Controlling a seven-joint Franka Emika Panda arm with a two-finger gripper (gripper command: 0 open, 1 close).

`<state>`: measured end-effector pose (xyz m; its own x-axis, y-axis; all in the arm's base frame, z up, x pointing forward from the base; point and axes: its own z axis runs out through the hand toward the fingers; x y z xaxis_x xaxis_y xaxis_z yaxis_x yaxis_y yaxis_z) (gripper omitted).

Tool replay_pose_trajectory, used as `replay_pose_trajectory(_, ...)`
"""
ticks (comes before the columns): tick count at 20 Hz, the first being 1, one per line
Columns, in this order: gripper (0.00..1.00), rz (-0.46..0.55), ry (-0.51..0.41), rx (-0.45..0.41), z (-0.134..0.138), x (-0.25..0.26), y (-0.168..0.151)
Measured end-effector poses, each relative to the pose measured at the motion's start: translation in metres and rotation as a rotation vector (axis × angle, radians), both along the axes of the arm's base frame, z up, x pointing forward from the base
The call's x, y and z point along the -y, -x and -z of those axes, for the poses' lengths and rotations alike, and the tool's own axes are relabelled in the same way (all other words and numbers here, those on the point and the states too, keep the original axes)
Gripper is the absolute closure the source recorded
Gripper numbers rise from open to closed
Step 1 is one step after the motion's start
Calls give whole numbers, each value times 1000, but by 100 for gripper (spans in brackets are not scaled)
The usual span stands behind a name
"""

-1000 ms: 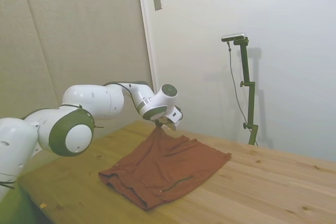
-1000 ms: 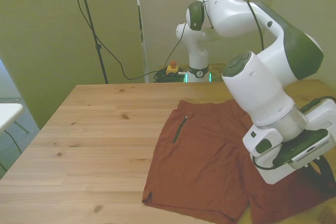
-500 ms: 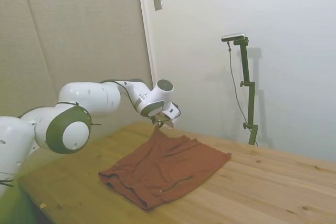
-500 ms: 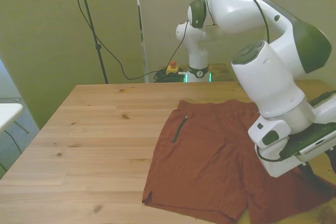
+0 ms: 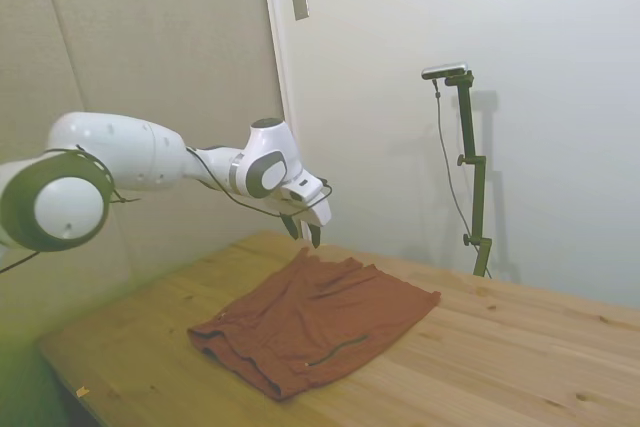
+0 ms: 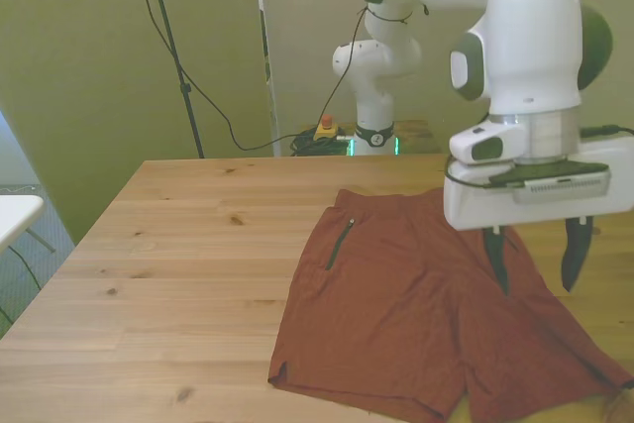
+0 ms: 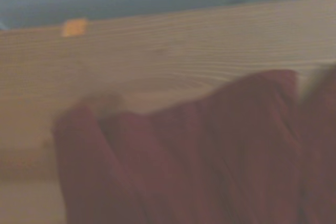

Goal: Unfold the shorts

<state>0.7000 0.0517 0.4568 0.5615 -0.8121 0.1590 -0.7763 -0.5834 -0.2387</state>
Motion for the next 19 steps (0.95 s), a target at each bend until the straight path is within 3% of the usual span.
replay_pose_trajectory(5, 0, 2, 106, -97, -14, 7, 71)
replay_pose_trajectory(12, 0, -50, 116, -114, -41, -6, 190)
replay_pose_trajectory(15, 0, -69, 132, -118, -38, -12, 246)
replay_pose_trajectory(19, 0, -62, 132, -139, -14, -4, 315)
